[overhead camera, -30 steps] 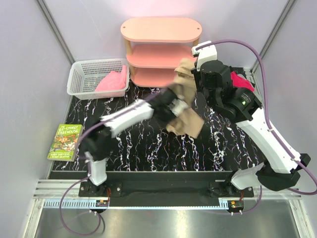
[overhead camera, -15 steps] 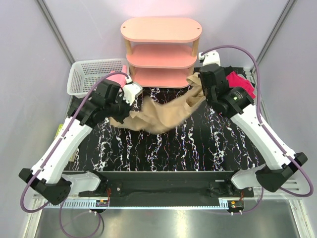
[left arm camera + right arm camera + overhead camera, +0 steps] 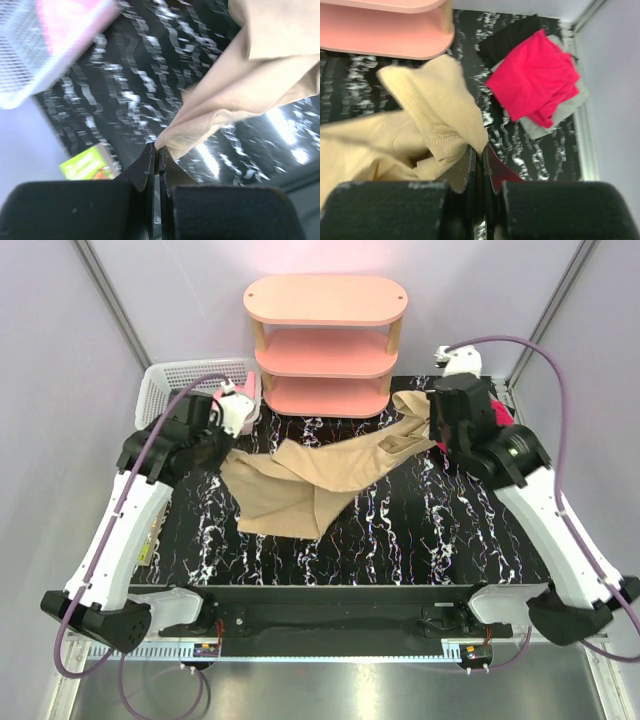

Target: Fold and stack the t-shirts

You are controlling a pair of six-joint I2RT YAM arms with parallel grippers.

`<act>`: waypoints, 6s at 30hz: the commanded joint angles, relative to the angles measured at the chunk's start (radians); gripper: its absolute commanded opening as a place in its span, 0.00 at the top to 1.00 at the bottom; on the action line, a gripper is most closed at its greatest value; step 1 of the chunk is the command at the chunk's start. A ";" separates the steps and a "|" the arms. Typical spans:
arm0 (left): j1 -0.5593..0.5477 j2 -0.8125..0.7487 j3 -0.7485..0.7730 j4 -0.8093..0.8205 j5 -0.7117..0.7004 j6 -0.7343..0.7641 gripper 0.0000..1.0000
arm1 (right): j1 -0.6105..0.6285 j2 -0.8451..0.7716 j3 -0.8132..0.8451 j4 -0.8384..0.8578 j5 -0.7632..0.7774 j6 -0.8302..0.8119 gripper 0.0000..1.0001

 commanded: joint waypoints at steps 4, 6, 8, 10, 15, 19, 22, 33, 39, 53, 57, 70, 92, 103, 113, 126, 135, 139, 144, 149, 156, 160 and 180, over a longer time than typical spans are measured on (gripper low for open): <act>0.102 -0.062 0.177 0.046 -0.099 0.112 1.00 | 0.000 -0.212 -0.027 -0.142 -0.173 0.206 1.00; 0.113 -0.072 0.211 0.014 -0.104 0.124 1.00 | -0.002 -0.261 -0.074 -0.171 -0.222 0.245 1.00; 0.113 -0.091 0.222 -0.019 -0.102 0.132 1.00 | -0.002 -0.290 -0.151 -0.208 -0.288 0.294 1.00; 0.113 -0.114 0.219 -0.028 -0.101 0.130 1.00 | 0.000 -0.327 -0.229 -0.211 -0.355 0.332 1.00; 0.113 -0.129 0.205 -0.031 -0.104 0.121 1.00 | 0.000 -0.377 -0.580 -0.125 -0.526 0.449 0.67; 0.113 -0.118 0.220 -0.034 -0.095 0.114 1.00 | 0.000 -0.364 -0.647 -0.093 -0.426 0.451 0.43; 0.113 -0.103 0.236 -0.039 -0.092 0.110 1.00 | 0.000 -0.300 -0.573 -0.084 -0.386 0.420 0.42; 0.113 -0.095 0.223 -0.045 -0.064 0.098 1.00 | 0.000 0.165 -0.512 0.277 -0.707 0.405 0.50; 0.113 -0.097 0.196 -0.042 -0.061 0.100 1.00 | 0.063 0.242 -0.561 0.344 -0.799 0.417 0.50; 0.113 -0.094 0.160 -0.017 -0.044 0.092 1.00 | 0.238 0.211 -0.736 0.375 -0.891 0.484 0.53; 0.113 -0.097 0.154 -0.014 -0.044 0.092 1.00 | 0.241 0.230 -0.756 0.409 -0.898 0.487 0.53; 0.113 -0.112 0.136 -0.016 -0.061 0.110 1.00 | 0.216 0.276 -0.716 0.331 -0.656 0.414 0.55; 0.113 -0.105 0.140 -0.019 -0.049 0.103 1.00 | 0.081 0.270 -0.798 0.432 -0.694 0.412 0.57; 0.113 -0.109 0.125 -0.019 -0.043 0.098 1.00 | 0.080 0.333 -0.765 0.484 -0.771 0.444 0.61; 0.113 -0.123 0.098 -0.011 -0.041 0.101 1.00 | 0.078 0.340 -0.843 0.554 -0.813 0.500 0.76; 0.113 -0.025 0.247 0.058 -0.222 0.100 1.00 | 0.080 0.100 -0.372 0.159 -0.451 0.273 1.00; 0.111 0.021 0.852 -0.153 -0.192 0.077 1.00 | 0.080 -0.169 -0.080 -0.106 -0.418 0.289 1.00; 0.111 -0.113 0.715 -0.203 -0.126 0.075 1.00 | 0.080 -0.363 -0.201 -0.209 -0.461 0.377 1.00; 0.113 -0.249 0.275 -0.076 -0.078 0.040 1.00 | 0.078 -0.415 -0.403 -0.193 -0.409 0.415 1.00; 0.111 -0.052 0.538 -0.034 -0.102 0.051 1.00 | 0.077 -0.243 -0.247 -0.148 -0.284 0.299 1.00; 0.111 0.129 0.902 -0.255 -0.118 0.028 1.00 | 0.075 -0.246 -0.083 -0.177 -0.331 0.325 1.00; 0.111 -0.123 0.428 0.012 -0.173 0.098 1.00 | 0.075 -0.368 -0.274 -0.188 -0.322 0.361 1.00; 0.111 -0.128 0.728 -0.281 -0.069 0.045 1.00 | 0.077 -0.506 0.179 -0.536 -0.481 0.507 1.00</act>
